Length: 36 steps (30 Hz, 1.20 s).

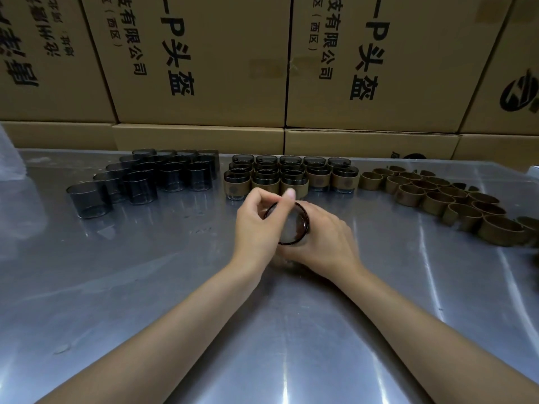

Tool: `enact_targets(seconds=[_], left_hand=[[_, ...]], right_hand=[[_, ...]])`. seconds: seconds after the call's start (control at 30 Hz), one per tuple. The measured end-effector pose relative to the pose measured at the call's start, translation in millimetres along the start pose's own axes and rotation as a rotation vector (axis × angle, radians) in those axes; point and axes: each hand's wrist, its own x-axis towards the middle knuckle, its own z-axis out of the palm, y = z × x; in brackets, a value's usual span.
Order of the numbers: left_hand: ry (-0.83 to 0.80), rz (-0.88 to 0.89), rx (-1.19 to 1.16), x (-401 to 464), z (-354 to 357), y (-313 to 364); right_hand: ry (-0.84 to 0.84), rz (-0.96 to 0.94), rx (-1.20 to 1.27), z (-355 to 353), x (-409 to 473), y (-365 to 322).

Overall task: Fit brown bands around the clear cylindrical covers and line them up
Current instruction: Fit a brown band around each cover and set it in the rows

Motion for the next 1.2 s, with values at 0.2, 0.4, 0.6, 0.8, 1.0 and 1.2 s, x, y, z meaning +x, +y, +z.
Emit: enact_targets(seconds=[0.2, 0.4, 0.6, 0.8, 1.0, 1.2], left_hand=[[-0.055, -0.106, -0.134, 3.4, -1.2, 0.0], [-0.127, -0.164, -0.229, 4.0, -2.8, -0.5], [-0.255, 0.078, -0.001, -4.9, 3.1, -10.5], [-0.13, -0.305, -0.198, 5.3, -6.1, -13.1], [-0.319, -0.577, -0.418, 8.9, -5.6, -11.5], [-0.148, -0.532, -0.366, 11.4, -1.6, -12.5]], right_hand=[[0.081, 0.048, 0.093, 0.9, 1.1, 1.5], [0.076, 0.08, 0.134, 1.0, 1.7, 2.7], [0.053, 0.156, 0.113, -0.3, 4.0, 5.1], [0.066, 0.043, 0.26, 5.4, 3.5, -0.4], [0.215, -0.001, 0.338, 8.3, 3.4, -8.2], [0.157, 0.033, 0.369, 10.9, -0.5, -7.3]])
